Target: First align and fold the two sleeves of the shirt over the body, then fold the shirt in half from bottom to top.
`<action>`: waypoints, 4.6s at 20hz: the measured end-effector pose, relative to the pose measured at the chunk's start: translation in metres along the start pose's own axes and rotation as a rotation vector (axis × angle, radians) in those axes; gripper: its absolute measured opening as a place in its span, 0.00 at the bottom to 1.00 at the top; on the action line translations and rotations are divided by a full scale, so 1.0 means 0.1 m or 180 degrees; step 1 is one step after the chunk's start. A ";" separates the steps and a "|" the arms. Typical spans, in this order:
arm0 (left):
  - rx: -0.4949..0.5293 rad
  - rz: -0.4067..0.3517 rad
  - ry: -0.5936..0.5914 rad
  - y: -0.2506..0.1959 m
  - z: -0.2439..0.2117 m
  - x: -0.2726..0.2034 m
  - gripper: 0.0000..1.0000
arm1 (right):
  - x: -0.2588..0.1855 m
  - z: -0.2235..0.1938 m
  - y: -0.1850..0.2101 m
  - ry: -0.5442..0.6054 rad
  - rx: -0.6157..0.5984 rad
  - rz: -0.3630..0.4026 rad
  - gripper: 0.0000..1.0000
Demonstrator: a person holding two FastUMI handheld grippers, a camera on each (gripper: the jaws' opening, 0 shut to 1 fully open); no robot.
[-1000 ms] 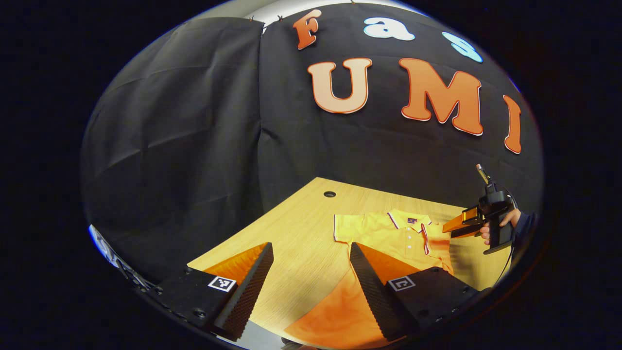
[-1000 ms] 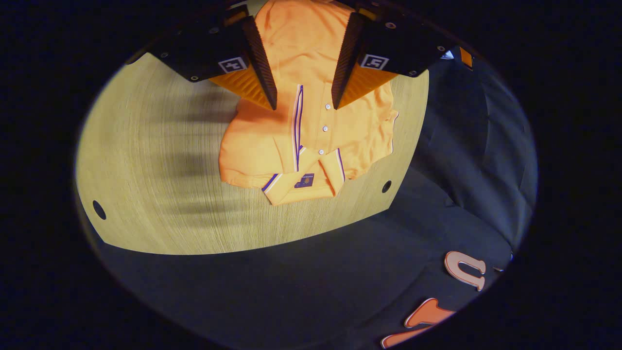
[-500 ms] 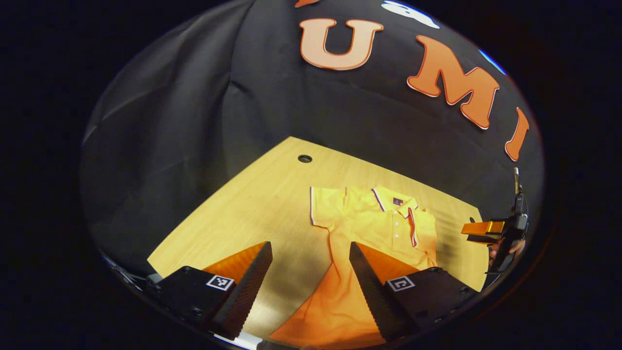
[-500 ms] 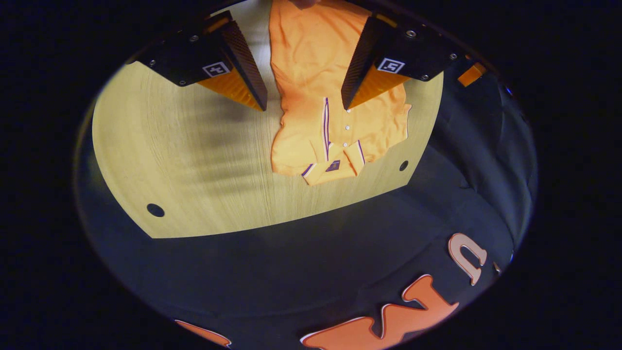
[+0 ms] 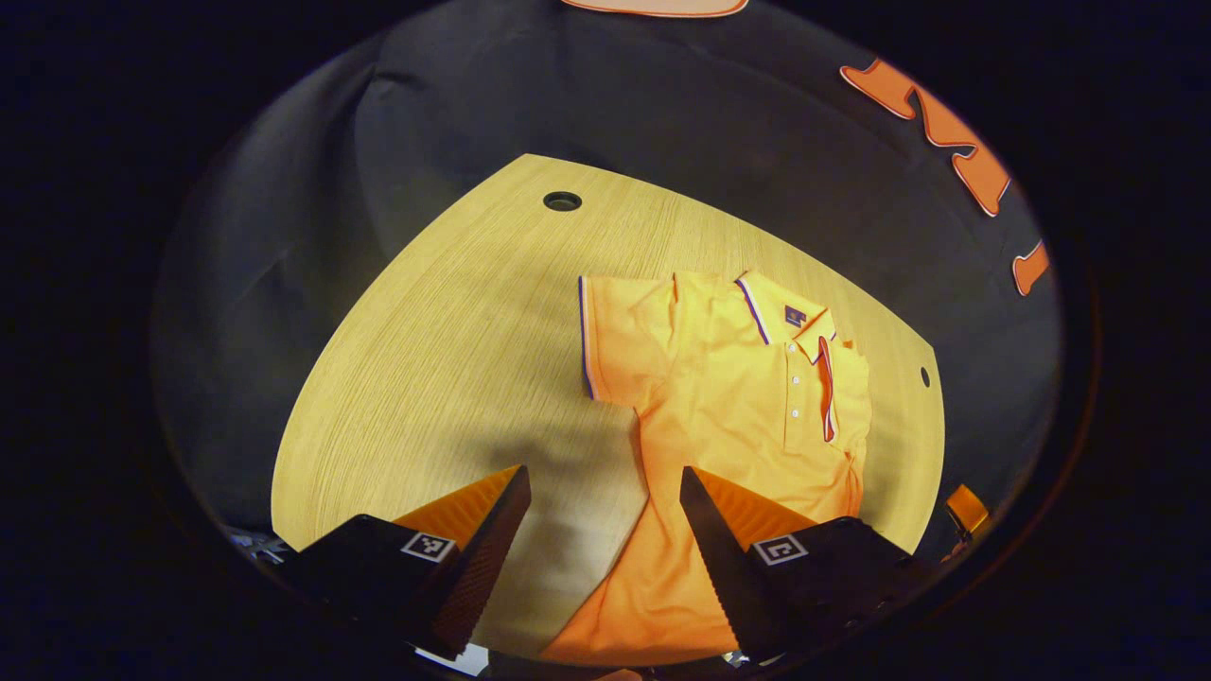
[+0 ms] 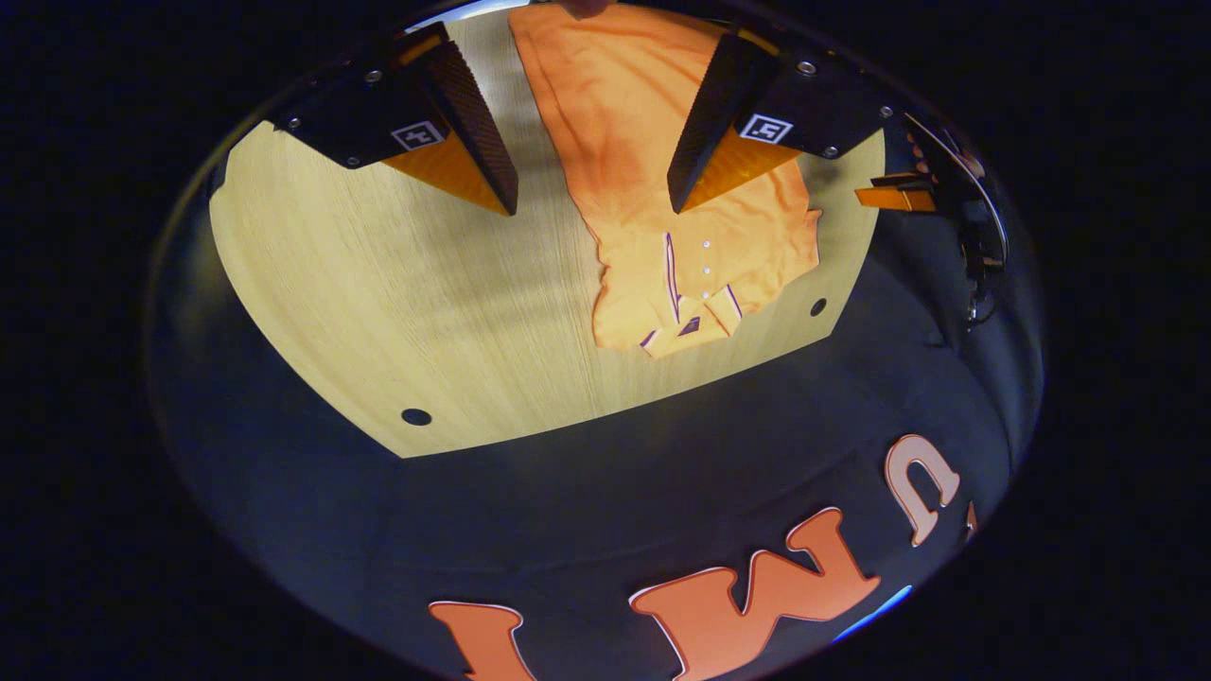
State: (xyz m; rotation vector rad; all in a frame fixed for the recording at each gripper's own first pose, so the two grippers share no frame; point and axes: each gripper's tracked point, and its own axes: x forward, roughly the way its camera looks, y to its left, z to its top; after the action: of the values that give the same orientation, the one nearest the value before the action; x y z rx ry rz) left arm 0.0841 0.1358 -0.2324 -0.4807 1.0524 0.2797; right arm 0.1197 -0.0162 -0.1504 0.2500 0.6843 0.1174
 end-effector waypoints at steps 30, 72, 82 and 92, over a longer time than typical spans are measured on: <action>0.0373 0.0521 0.0719 0.08 0.75 1.45 0.71 | -1.00 -0.99 -0.27 -0.0148 0.0741 -0.0585 0.99; 0.1556 -0.1065 0.0402 -2.13 0.22 1.35 0.70 | -1.22 -1.65 -0.49 0.0100 0.1089 -0.0715 0.99; 0.1323 -0.0897 -0.0029 -1.74 -0.12 0.45 0.98 | -0.93 -1.31 -0.45 0.0124 0.0476 -0.0274 0.99; 0.1078 -0.0457 -0.0112 -0.92 -1.19 -0.17 0.98 | -0.71 -1.65 -0.42 0.0498 -0.0232 0.0164 0.99</action>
State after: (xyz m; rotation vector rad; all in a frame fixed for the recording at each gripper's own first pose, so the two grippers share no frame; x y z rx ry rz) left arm 0.0263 -0.0040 -0.2430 -0.2430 1.0013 -0.0191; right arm -0.0392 -0.0393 -0.2412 0.1898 0.8276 0.2125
